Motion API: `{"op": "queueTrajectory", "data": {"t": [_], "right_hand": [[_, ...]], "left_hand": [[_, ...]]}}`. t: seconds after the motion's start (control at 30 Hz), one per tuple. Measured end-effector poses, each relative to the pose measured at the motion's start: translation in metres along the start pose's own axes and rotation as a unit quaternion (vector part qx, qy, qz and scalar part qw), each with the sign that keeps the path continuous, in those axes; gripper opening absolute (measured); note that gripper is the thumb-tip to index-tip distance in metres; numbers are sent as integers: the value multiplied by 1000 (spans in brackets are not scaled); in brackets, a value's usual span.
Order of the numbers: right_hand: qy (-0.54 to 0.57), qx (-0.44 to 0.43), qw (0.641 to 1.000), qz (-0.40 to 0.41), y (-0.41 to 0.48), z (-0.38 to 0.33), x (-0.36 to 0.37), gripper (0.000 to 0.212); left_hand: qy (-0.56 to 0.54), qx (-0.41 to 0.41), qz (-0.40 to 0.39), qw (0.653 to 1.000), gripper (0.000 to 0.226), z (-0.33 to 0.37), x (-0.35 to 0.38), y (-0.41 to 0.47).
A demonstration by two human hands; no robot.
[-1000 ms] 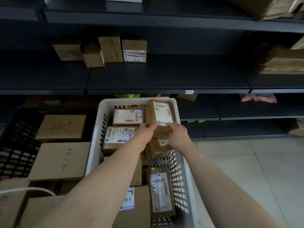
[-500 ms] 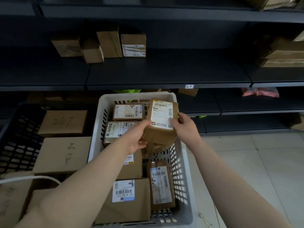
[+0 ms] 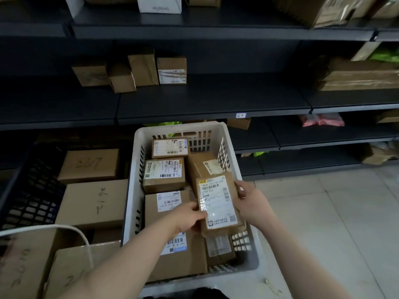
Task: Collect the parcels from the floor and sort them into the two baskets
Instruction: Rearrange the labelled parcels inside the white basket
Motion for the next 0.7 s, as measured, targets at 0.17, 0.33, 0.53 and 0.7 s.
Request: {"op": "queueTrajectory", "data": {"t": [0.17, 0.33, 0.53, 0.7], "right_hand": [[-81, 22, 995, -51, -12, 19, 29, 65], [-221, 13, 972, -75, -18, 22, 43, 64], [-429, 7, 900, -82, -15, 29, 62, 60], [-434, 17, 898, -75, 5, 23, 51, 33]], "left_hand": [[108, 7, 49, 993, 33, -16, -1, -1], [137, 0, 77, 988, 6, -28, -3, 4], [176, 27, 106, 978, 15, -35, -2, 18], [190, 38, 99, 976, 23, -20, -5, 22]]}}
Point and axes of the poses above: each hand's wrist, its own y-axis towards the middle knuckle, its own x-axis out of the palm, z = x × y, the point moved 8 cm from there along y, towards the middle knuckle, and after that the axes turned 14 degrees about -y, right-handed, at the moved point
